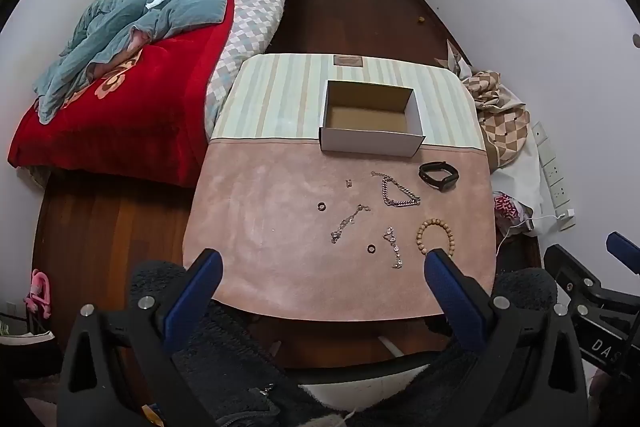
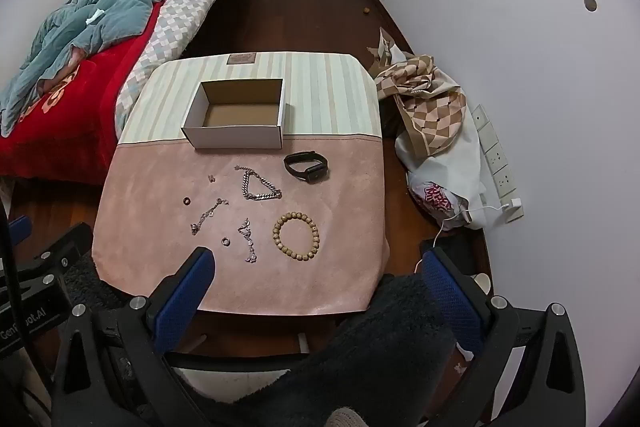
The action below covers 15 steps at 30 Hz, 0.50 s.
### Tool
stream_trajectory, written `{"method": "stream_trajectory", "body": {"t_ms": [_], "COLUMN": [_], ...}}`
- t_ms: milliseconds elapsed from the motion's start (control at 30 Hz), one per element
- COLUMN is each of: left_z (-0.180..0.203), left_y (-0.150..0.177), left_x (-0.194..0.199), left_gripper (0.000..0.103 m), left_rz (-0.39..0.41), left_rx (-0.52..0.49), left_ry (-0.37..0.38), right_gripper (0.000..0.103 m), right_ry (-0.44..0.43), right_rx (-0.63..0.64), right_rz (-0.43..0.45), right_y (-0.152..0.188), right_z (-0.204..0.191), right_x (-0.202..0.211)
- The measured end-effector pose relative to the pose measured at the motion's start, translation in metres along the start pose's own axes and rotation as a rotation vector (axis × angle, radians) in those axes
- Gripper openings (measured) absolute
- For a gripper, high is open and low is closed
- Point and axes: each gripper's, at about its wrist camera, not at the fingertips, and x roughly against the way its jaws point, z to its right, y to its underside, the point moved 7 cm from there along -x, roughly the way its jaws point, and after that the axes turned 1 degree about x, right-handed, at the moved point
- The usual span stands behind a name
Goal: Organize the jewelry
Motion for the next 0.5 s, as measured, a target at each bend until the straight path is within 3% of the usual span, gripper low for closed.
{"method": "stream_trajectory", "body": {"t_ms": [500], "left_z": [0.0023], "left_y": [0.0036], "left_x": [0.0081], "left_gripper": [0.103], "left_rz": [0.014], "left_rx": [-0.011], "left_ry": [-0.011], "right_gripper": [0.103], "right_ry": [-0.003], "right_rx": [-0.002], "right_rz": [0.005], "right_y": [0.0003], "right_z": [0.0000], "right_x": [0.0026]}}
